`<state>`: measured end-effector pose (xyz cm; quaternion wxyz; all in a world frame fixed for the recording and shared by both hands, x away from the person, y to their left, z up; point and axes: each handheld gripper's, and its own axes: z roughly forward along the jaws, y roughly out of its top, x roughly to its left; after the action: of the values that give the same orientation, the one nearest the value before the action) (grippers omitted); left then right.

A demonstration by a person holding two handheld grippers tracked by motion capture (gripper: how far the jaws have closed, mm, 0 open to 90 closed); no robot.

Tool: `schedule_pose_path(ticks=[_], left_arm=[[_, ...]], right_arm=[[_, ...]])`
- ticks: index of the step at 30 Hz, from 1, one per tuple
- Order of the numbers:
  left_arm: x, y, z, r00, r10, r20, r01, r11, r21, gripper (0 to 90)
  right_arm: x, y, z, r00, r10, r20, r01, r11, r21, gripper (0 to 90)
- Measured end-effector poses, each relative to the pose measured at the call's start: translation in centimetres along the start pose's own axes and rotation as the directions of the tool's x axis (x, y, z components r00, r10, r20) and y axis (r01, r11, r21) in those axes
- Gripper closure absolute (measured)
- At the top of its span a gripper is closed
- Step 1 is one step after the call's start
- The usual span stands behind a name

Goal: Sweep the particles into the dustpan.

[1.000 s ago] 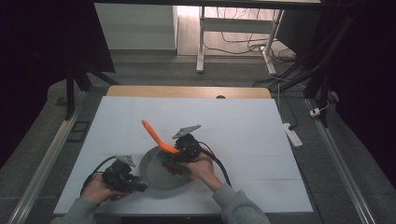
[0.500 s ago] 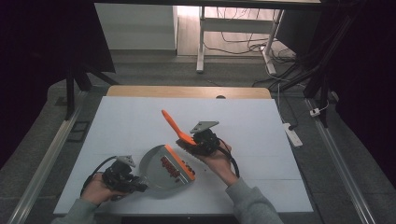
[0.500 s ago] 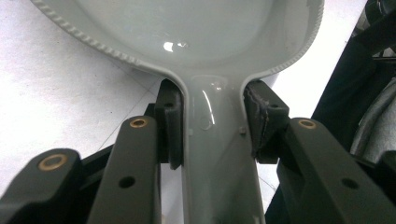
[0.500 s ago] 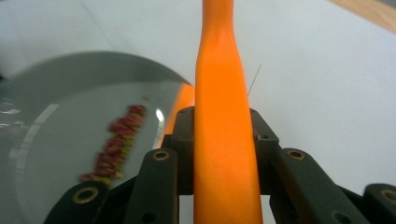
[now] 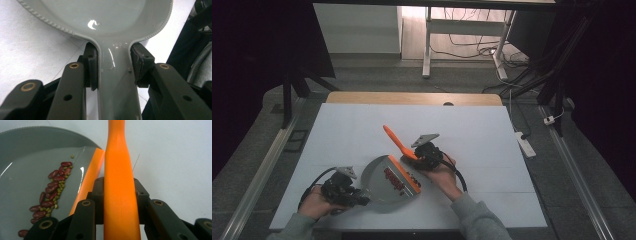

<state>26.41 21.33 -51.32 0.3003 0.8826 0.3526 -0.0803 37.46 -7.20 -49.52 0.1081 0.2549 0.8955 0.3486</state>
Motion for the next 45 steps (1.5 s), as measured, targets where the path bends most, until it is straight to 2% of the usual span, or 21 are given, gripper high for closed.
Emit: schedule_pose_path(ticks=[7, 13, 33, 39, 40, 42, 43, 45], left_arm=[[0.0, -0.1, -0.1, 1.0000, -0.001, 0.004, 0.001, 1.0000, 0.001, 61.4], [-0.1, -0.1, -0.1, 1.0000, -0.001, 0.005, 0.001, 1.0000, 0.005, 61.4], [-0.2, -0.2, -0.1, 1.0000, 0.001, 0.008, -0.001, 0.9999, 0.010, 61.4], [-0.2, -0.3, -0.1, 1.0000, 0.001, 0.009, -0.001, 0.9999, 0.012, 61.4], [-0.2, -0.3, -0.1, 1.0000, 0.000, 0.009, 0.000, 0.9999, 0.012, 61.4], [-0.2, -0.2, -0.1, 1.0000, -0.001, 0.008, 0.001, 0.9999, 0.011, 61.4], [-0.2, -0.2, -0.1, 1.0000, 0.003, 0.008, -0.003, 0.9999, 0.014, 61.4], [-0.2, -0.2, -0.1, 1.0000, 0.003, 0.007, -0.003, 0.9999, 0.014, 61.4]], right_arm=[[0.3, -0.2, -0.1, 1.0000, 0.001, 0.004, -0.001, 1.000, -0.001, 70.8], [0.3, -0.5, -0.3, 0.9997, 0.026, -0.002, -0.026, 1.000, -0.011, 70.8], [2.5, -0.8, 0.1, 0.9976, 0.069, 0.006, -0.069, 0.996, -0.065, 70.7], [3.1, -0.9, 0.0, 0.9955, 0.091, -0.027, -0.093, 0.992, -0.084, 70.8], [3.3, -0.8, 0.0, 0.9930, 0.104, -0.055, -0.109, 0.989, -0.097, 70.8], [3.5, -0.7, 0.0, 0.9916, 0.108, -0.071, -0.115, 0.988, -0.103, 70.8], [4.0, -0.6, 0.0, 0.9891, 0.109, -0.099, -0.120, 0.987, -0.109, 70.8], [4.4, -0.5, 0.0, 0.9875, 0.110, -0.114, -0.122, 0.986, -0.112, 70.8]])
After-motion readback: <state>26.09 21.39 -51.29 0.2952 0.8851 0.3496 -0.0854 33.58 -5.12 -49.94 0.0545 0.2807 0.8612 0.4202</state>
